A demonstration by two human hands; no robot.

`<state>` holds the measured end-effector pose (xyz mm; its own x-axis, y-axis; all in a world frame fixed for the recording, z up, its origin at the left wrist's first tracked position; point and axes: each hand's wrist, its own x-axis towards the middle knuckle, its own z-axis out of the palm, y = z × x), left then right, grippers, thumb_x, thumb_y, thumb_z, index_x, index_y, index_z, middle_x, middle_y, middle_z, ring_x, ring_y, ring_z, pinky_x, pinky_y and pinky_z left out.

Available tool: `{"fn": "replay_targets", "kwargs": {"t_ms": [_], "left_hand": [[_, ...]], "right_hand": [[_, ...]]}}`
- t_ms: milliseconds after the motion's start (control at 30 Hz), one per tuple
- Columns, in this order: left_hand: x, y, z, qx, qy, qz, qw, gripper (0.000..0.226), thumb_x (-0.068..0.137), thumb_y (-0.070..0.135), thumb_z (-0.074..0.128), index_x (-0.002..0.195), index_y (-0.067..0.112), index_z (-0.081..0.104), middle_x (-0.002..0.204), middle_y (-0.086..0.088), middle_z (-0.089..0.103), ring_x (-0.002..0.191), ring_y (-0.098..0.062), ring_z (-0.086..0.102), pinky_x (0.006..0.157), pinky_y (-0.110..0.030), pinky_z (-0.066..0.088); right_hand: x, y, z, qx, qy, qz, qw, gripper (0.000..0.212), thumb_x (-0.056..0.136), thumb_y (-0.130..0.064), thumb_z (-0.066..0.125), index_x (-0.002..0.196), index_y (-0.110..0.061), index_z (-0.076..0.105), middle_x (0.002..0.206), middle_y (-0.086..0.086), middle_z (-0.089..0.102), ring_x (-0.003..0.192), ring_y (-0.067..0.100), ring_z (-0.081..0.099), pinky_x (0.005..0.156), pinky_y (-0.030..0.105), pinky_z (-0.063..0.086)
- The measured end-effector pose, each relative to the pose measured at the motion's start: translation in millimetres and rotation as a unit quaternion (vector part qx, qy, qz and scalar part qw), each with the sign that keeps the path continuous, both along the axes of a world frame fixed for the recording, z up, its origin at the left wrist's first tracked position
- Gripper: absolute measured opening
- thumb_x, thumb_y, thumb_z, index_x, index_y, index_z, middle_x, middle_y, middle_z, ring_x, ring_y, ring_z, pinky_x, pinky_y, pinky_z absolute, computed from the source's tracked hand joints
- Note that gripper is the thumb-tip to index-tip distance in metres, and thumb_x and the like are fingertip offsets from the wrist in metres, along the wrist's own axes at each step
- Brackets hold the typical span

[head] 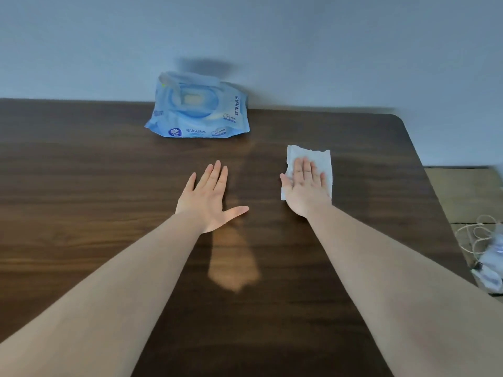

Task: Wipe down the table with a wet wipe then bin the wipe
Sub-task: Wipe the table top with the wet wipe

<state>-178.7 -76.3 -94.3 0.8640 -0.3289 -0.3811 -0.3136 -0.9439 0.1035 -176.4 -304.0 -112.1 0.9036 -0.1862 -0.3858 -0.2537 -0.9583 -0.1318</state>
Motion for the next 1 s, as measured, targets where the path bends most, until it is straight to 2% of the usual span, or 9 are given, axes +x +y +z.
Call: {"fn": "replay_targets", "kwargs": {"t_ms": [300,500,600,1000], "left_hand": [[-48,221,6,0.055,-0.021,0.173,0.983,0.107,0.073,0.084,0.012,0.150,0.014,-0.011,0.160,-0.005,-0.014,0.146,-0.018,-0.012,0.119,-0.044,0.001],[-107,374,6,0.101,0.004,0.311,0.945,0.121,0.063,0.091,0.009,0.149,0.008,-0.014,0.159,-0.009,-0.015,0.146,-0.020,-0.013,0.119,-0.043,0.001],[-128,433,3,0.083,0.027,0.380,0.921,0.129,0.056,0.095,0.010,0.148,0.008,-0.014,0.159,-0.008,-0.016,0.146,-0.019,-0.014,0.119,-0.045,0.000],[-134,463,-11,0.012,-0.008,0.375,0.927,0.119,0.063,0.094,0.016,0.148,0.017,-0.015,0.159,0.000,-0.019,0.145,-0.017,-0.019,0.114,-0.048,-0.013]], "right_hand": [[27,251,-4,0.011,0.000,0.241,0.970,0.062,0.097,-0.051,0.004,0.148,-0.020,-0.014,0.159,0.002,-0.014,0.146,0.020,-0.013,0.118,0.042,-0.008],[18,404,-3,0.028,-0.025,0.340,0.940,0.062,0.098,-0.051,0.008,0.149,-0.020,-0.007,0.160,-0.001,-0.008,0.146,0.020,-0.010,0.117,0.040,-0.006],[17,468,-3,0.033,-0.025,0.378,0.925,0.062,0.098,-0.050,0.008,0.149,-0.020,-0.007,0.160,-0.001,-0.008,0.146,0.018,-0.012,0.117,0.040,-0.007],[43,655,-10,0.024,-0.034,0.457,0.888,0.063,0.097,-0.052,0.006,0.149,-0.020,-0.009,0.159,0.001,-0.013,0.146,0.020,-0.013,0.117,0.044,-0.009]]}}
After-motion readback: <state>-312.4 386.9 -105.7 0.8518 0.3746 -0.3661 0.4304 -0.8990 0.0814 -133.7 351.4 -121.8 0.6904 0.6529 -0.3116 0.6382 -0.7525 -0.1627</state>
